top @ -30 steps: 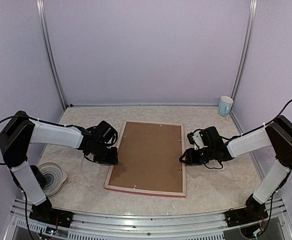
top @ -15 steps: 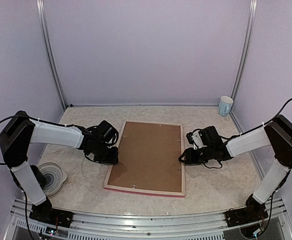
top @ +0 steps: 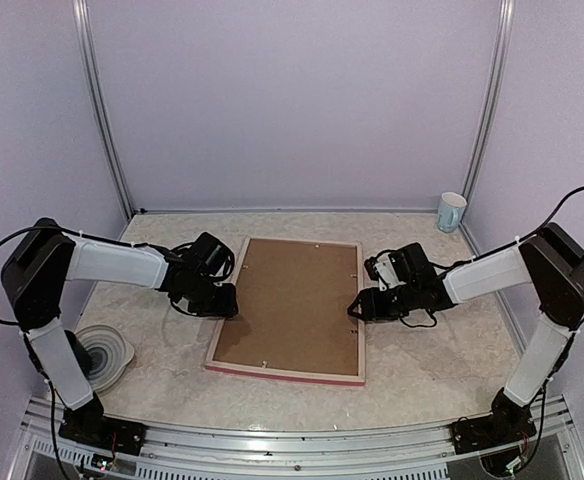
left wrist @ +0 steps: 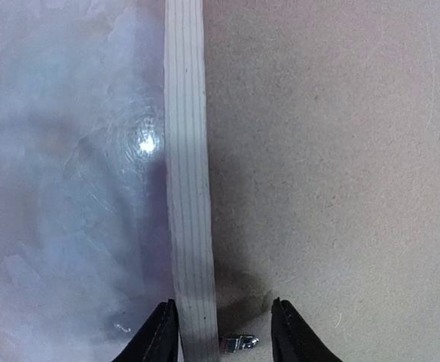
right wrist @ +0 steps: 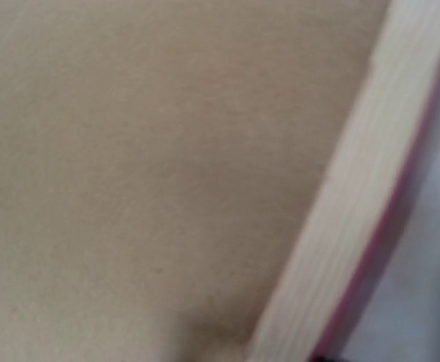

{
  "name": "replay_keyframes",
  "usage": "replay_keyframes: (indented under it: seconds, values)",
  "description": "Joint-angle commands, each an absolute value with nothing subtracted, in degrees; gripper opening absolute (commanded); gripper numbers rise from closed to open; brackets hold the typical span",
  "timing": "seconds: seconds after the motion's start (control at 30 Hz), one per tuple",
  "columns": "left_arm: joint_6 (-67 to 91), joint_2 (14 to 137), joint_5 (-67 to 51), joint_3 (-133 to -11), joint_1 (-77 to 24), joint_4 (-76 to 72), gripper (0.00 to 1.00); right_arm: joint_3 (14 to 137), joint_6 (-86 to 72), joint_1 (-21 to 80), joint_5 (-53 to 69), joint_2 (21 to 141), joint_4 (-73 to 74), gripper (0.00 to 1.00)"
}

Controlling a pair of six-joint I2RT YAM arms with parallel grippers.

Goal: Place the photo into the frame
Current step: Press the fastener onto the backboard, then pick up the photo frame from the center of the board.

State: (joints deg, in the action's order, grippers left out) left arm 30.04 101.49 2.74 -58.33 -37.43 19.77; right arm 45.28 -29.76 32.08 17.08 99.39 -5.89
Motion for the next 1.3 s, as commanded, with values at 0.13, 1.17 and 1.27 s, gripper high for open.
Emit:
replay_keyframes:
  seconds: [0.13, 1.17, 1.27]
  values:
    - [27.08, 94.37, 4.12, -57.28, -37.0, 16.02, 0.58, 46.47, -23.41, 31.29, 14.62, 95.11, 2.81, 0.8]
    - [-15.35, 89.96, -8.56, -52.86, -62.86, -1.24, 0.95, 39.39, -18.28, 22.95, 15.06, 78.55, 8.26, 0.99]
    - [-17.24, 95.12, -8.6, -55.2, -62.96, -0.18, 0.9, 38.91, -18.33, 22.8, 15.54, 78.1, 7.83, 0.99]
